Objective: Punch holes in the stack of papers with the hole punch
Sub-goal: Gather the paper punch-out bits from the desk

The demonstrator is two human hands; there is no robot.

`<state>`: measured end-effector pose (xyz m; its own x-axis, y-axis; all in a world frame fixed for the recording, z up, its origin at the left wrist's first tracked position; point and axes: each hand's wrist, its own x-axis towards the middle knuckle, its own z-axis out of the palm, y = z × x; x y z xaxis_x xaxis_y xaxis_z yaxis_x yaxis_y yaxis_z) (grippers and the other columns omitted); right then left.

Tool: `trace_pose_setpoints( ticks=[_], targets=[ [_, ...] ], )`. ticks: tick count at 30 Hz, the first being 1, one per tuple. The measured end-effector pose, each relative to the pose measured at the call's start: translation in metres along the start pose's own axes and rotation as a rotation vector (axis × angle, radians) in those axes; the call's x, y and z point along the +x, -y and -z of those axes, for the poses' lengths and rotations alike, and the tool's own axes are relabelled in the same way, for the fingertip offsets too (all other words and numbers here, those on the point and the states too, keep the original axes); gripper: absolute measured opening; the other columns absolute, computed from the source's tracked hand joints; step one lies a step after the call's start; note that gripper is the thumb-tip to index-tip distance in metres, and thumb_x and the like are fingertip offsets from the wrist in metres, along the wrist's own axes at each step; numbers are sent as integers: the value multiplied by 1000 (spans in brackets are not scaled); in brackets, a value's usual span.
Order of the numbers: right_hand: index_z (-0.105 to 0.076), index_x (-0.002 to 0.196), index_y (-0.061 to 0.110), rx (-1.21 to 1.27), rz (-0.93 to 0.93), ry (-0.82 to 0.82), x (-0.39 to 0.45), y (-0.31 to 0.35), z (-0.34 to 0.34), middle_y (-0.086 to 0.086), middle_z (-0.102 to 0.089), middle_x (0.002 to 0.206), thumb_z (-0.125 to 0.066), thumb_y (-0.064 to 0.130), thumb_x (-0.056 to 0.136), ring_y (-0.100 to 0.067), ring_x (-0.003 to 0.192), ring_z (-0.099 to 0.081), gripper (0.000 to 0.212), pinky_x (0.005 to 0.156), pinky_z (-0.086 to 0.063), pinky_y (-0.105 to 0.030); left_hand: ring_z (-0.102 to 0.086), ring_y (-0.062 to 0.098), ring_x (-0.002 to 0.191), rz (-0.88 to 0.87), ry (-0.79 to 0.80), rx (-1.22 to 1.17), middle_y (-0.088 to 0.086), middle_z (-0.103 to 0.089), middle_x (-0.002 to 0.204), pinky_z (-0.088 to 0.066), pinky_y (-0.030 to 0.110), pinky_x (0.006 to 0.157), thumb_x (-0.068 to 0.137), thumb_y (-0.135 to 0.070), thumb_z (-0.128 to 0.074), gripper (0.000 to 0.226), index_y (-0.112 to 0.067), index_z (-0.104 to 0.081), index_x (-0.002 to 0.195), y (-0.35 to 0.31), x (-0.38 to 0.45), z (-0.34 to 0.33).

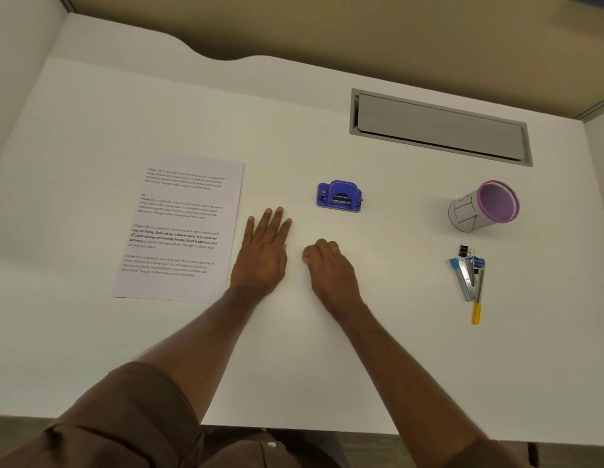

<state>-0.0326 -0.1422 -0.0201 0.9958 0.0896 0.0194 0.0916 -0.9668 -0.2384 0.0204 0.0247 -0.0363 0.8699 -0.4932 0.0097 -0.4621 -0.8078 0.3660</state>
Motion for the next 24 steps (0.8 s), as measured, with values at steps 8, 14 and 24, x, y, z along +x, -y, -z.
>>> trace_pose_setpoints(
  ticks=[8,14,24],
  targets=[
    [-66,93,13,1004,-797,5,14,-15,45,3,-64,91,-53,10,97,-11,75,-57,14,65,-46,-23,-14,30,156,12,-3,10,11,-20,167,-15,55,125,100,-17,-31,55,-10,-32,155,-2,1,-1],
    [-68,87,17,1337,-1018,-198,26,-94,119,0,-60,81,-62,16,93,-13,66,-53,8,54,-41,-25,-23,33,153,-21,-51,2,14,-27,165,-18,58,124,97,-20,-27,58,-7,-39,151,2,2,-9],
    [-74,95,-6,427,-1128,-517,28,-239,177,-22,-73,94,-59,12,89,-33,90,-67,24,77,-54,-38,-28,37,151,-5,-56,-6,16,-31,163,-18,59,123,94,-23,-24,60,-4,-43,149,3,1,-9]
  ],
)
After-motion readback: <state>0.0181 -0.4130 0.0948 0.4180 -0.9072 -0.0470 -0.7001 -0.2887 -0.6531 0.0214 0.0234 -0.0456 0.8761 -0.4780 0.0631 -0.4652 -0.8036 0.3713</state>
